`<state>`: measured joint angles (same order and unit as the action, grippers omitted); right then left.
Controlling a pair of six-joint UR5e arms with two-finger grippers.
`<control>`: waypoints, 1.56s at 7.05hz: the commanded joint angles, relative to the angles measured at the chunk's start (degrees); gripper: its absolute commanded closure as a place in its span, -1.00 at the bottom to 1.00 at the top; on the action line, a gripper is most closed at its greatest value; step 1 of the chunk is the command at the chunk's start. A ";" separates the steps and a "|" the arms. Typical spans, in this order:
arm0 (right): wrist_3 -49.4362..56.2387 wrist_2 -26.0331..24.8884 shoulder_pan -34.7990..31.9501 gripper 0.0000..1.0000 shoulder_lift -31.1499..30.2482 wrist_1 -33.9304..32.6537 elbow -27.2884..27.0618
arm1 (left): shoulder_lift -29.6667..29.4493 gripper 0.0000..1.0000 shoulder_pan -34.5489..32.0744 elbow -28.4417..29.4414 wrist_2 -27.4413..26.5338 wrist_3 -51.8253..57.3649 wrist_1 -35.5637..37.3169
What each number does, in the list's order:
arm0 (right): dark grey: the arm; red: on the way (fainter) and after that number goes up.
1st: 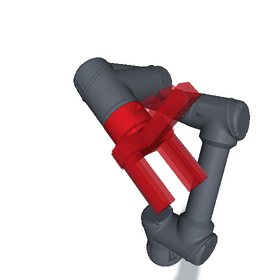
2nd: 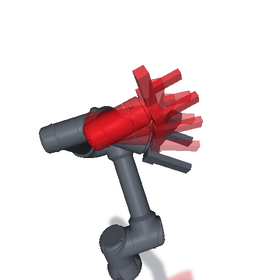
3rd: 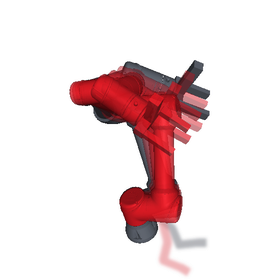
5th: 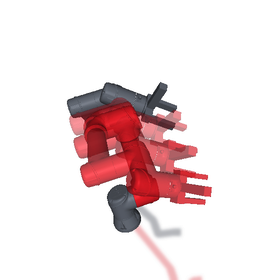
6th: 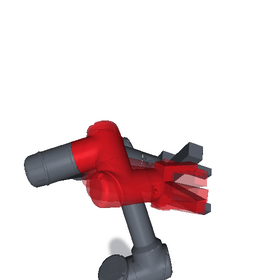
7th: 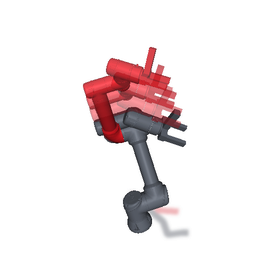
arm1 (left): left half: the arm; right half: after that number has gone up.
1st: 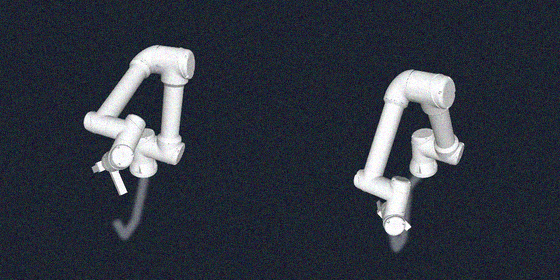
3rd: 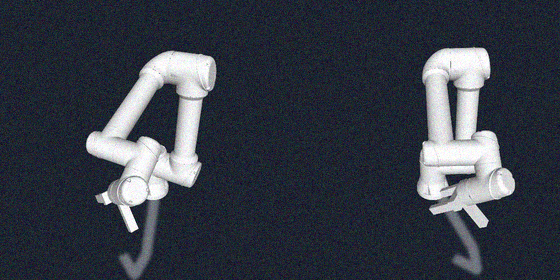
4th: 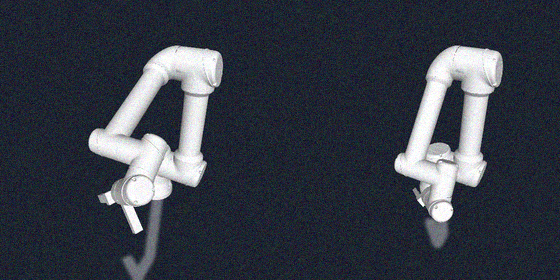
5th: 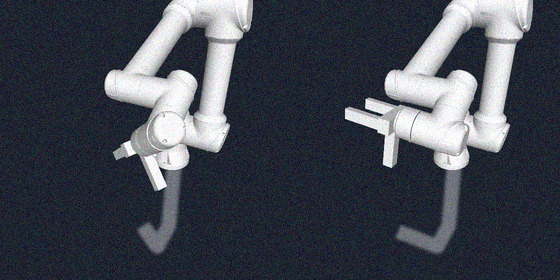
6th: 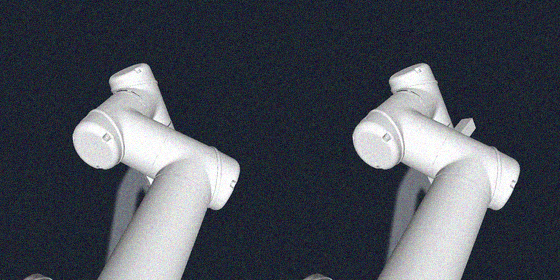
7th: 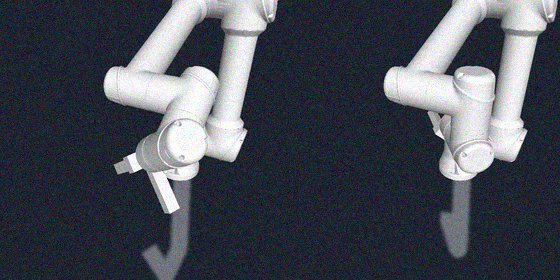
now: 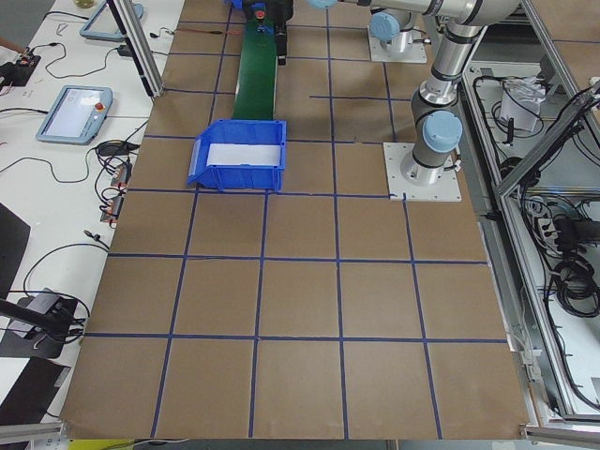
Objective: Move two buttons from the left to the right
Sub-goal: 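Move the right gripper back over the belt end above the red button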
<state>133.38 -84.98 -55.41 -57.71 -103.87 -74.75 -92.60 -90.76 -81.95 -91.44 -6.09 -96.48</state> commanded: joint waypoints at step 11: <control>-17.80 5.88 -12.18 -1.00 -5.57 0.25 -12.35 | -0.03 -1.00 0.23 -0.32 0.03 -0.24 0.76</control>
<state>115.55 -79.20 -67.30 -63.21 -103.51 -86.40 -92.61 -90.60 -82.27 -91.41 -6.34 -95.85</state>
